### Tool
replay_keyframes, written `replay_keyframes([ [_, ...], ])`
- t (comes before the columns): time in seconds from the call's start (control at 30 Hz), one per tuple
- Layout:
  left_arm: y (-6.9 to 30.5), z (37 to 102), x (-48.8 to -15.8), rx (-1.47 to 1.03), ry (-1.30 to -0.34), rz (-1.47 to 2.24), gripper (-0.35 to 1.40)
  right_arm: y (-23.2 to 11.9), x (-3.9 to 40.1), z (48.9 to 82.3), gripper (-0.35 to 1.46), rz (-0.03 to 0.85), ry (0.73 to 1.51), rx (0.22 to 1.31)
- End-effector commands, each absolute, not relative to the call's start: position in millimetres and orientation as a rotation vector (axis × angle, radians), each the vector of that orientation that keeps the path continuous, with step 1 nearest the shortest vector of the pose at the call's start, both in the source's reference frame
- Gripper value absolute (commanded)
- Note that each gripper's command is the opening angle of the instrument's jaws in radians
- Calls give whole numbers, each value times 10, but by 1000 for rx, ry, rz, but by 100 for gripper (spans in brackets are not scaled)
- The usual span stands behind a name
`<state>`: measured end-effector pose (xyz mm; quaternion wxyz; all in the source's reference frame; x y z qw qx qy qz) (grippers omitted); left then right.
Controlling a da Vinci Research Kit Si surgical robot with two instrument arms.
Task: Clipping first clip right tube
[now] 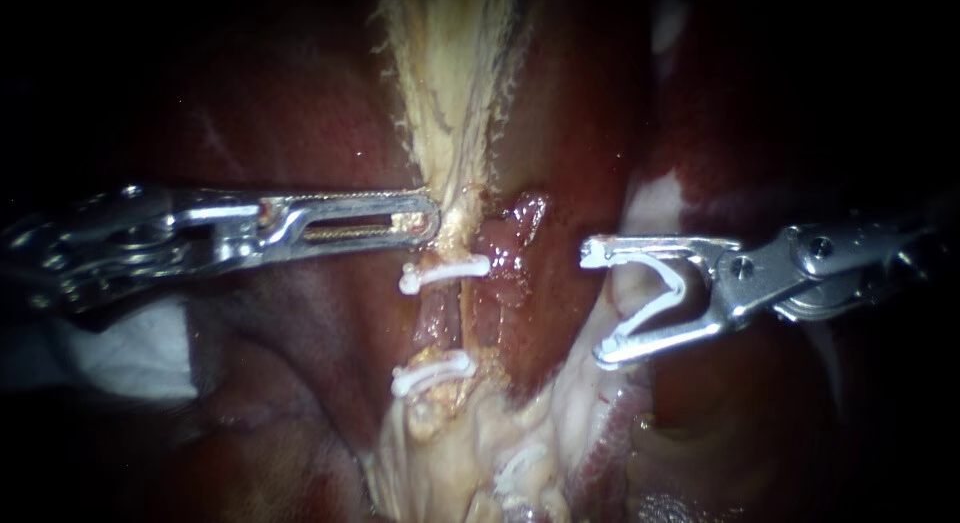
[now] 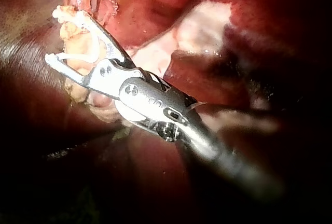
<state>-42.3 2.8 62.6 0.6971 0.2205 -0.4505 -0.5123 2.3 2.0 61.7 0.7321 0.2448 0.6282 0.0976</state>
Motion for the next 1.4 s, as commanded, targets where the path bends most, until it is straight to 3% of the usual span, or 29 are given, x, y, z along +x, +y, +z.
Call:
replay_keyframes([
  [0.03, 28, 625, -422, 492, -1005, -1142, -35, 20, 24, 617, 60, 215, 1382, 539],
  [0.33, 29, 600, -399, 508, -1003, -1140, -35, 11, 30, 622, 59, 190, 1394, 563],
  [0.63, 36, 550, -365, 501, -1031, -1168, -35, -23, 66, 660, 58, 253, 1369, 691],
  [1.4, 30, 529, -369, 496, -1034, -1178, -35, -22, 148, 745, 58, 271, 1349, 765],
])
